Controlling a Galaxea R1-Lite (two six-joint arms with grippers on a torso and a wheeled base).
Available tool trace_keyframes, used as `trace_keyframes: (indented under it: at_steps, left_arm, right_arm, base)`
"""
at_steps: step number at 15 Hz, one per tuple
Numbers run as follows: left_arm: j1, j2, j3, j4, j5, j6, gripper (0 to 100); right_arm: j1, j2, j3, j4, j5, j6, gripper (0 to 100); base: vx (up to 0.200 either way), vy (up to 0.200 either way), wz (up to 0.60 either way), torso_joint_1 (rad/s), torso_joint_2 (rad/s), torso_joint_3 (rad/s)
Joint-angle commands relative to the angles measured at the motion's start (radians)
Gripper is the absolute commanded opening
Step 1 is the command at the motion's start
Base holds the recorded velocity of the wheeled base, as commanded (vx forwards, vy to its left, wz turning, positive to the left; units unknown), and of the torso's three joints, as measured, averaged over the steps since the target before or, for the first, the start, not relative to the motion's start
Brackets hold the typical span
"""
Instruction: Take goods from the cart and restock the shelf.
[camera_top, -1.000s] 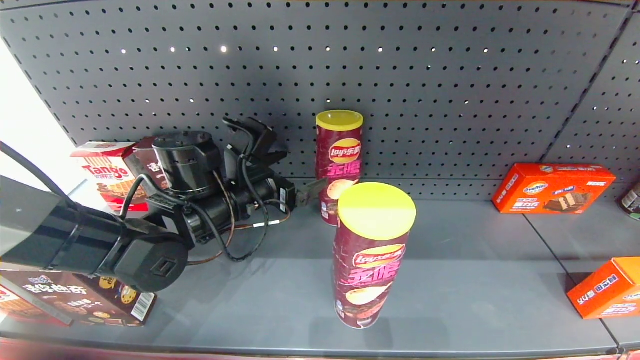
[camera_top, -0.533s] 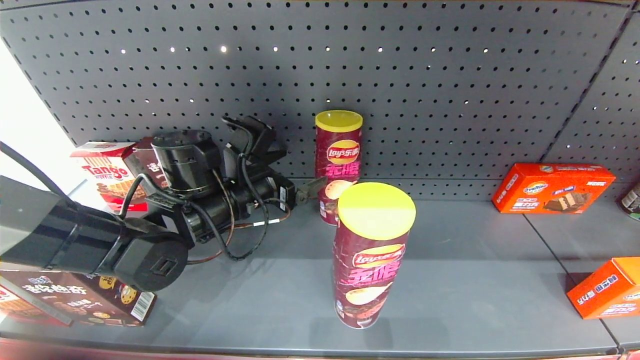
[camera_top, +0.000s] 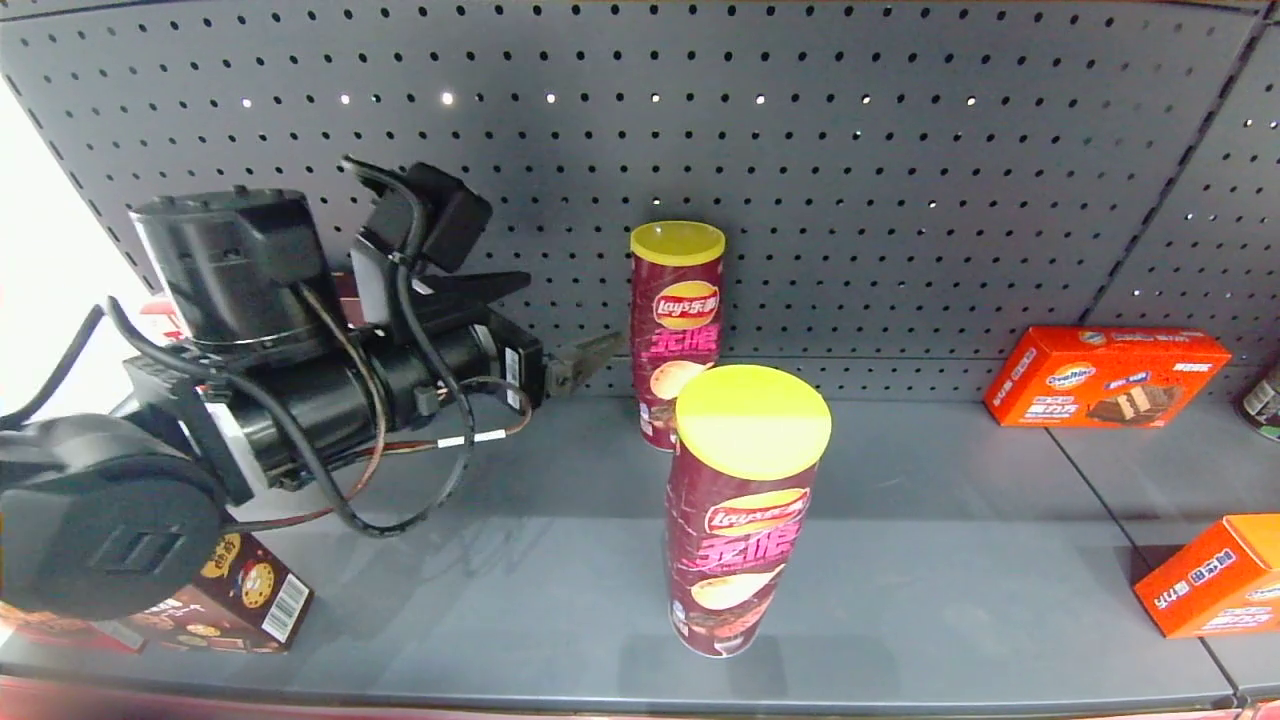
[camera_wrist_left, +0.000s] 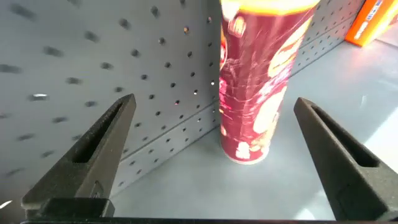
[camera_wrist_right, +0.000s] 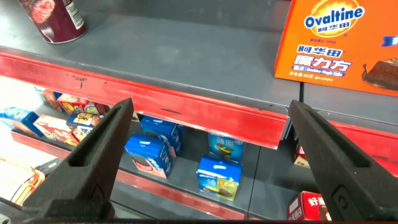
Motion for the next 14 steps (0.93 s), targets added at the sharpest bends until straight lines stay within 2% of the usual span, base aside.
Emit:
trace_keyframes:
  at_steps: [1,3,4,6,8,10,11,12,13,14]
  left_arm:
    - [-0.042,-0.179,0.006,0.072,0.055,0.000,100]
    - [-0.129,-0.287,0.015,0.105,0.155,0.002,100]
    - [-0.144,-0.334,0.029,0.109,0.190,0.005,100]
    - [-0.146,-0.480,0.159,0.109,0.240,0.032,100]
    - [-0.144,-0.649,0.297,0.112,0.282,0.037,100]
    - [-0.144,-0.790,0.392,0.118,0.327,0.039,100]
    - [-0.141,-0.912,0.438,0.201,0.330,0.039,100]
    - [-0.141,-0.929,0.440,0.218,0.330,0.039,100]
    - [-0.135,-1.141,0.434,0.500,0.330,0.039,100]
    - [-0.132,-1.250,0.432,0.637,0.330,0.034,100]
  right_arm:
    - [0.000,0.001,0.000,0.000,0.000,0.000,100]
    - [0.000,0.001,0.000,0.000,0.001,0.000,100]
    - [-0.002,0.001,0.000,0.000,0.000,0.000,100]
    - [0.000,0.001,0.000,0.000,0.001,0.000,100]
    - [-0.002,0.001,0.000,0.000,0.000,0.000,100]
    - [0.000,0.001,0.000,0.000,0.000,0.000,100]
    - [0.000,0.001,0.000,0.000,0.001,0.000,100]
    - [0.000,0.001,0.000,0.000,0.000,0.000,100]
    - [0.000,0.001,0.000,0.000,0.001,0.000,100]
    - [0.000,0.001,0.000,0.000,0.000,0.000,100]
  base:
    - [0.000,0.000,0.00,0.000,0.00,0.000]
    - [0.000,0.000,0.00,0.000,0.00,0.000]
    - [0.000,0.000,0.00,0.000,0.00,0.000]
    - [0.000,0.000,0.00,0.000,0.00,0.000]
    - [0.000,0.000,0.00,0.000,0.00,0.000]
    - [0.000,0.000,0.00,0.000,0.00,0.000]
    - [0.000,0.000,0.00,0.000,0.00,0.000]
    - [0.000,0.000,0.00,0.000,0.00,0.000]
    - [0.000,0.000,0.00,0.000,0.00,0.000]
    - [0.000,0.000,0.00,0.000,0.00,0.000]
